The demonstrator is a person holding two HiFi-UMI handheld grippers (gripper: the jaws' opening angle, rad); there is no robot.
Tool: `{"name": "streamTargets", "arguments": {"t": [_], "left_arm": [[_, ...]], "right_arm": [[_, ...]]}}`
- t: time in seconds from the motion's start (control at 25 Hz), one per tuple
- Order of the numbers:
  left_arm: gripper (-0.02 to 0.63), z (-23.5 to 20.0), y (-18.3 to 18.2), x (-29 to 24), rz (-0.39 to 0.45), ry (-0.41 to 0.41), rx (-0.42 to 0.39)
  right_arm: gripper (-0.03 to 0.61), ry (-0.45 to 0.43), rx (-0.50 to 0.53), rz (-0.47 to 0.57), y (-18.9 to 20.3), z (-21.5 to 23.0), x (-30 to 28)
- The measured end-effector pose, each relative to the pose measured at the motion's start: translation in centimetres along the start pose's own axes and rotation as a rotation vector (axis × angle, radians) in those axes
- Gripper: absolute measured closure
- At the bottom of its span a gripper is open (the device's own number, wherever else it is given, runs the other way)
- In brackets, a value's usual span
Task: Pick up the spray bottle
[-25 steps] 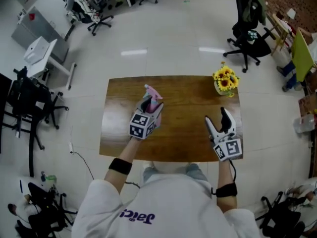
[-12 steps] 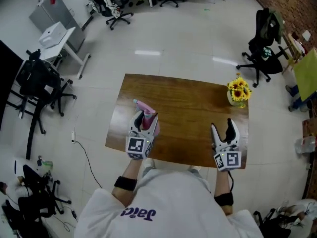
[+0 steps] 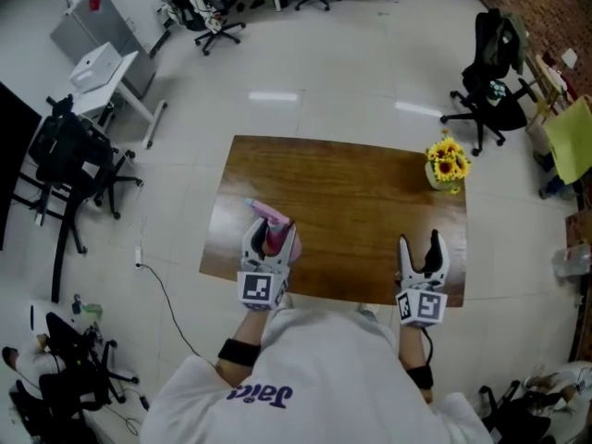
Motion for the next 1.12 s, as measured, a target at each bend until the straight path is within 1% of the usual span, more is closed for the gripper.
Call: {"name": "streamTargets", "arguments": {"t": [0.16, 0.36, 0.56, 0.68, 0.8, 1.12], "left_arm": [[0.388, 0.7, 0.0, -0.3, 0.005, 0.014, -0.048], [0.388, 1.0, -0.3, -0.7, 0.009, 0.022, -0.044], [0.388, 1.2, -0.1, -0.8, 0.007, 0.032, -0.058], [0.388, 1.0, 0.0, -0.7, 0.01, 0.027, -0.039], [0.388, 0.7, 0.3, -0.6, 0.005, 0.015, -0.017], [0.39, 0.2, 0.3, -0.3, -0.001, 0.023, -0.021]], "right_arm": [[0.244, -0.016, 0.005, -0.044, 1.3, -0.8, 0.3], [0.249, -0.034, 0.018, -0.044, 1.5, -1.8, -0.3], [0.249, -0.06, 0.038, -0.053, 1.8, -1.5, -1.0], [0.249, -0.064, 0.068, -0.056, 1.9, -1.6, -1.6], [0.249, -0.073, 0.078, -0.056, 1.5, -1.8, -2.0], [0.249, -0.083, 0.083, -0.029, 0.6, -2.3, -1.9]]}}
Point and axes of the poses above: the fingertips, and each gripper's own axes: x backward along the fingers, z to its right, y out of its underside, the point moved 4 cm from there along x, backward along the fingers, and after that the axes turned 11 degrees about -x, right-handed, at the moved point
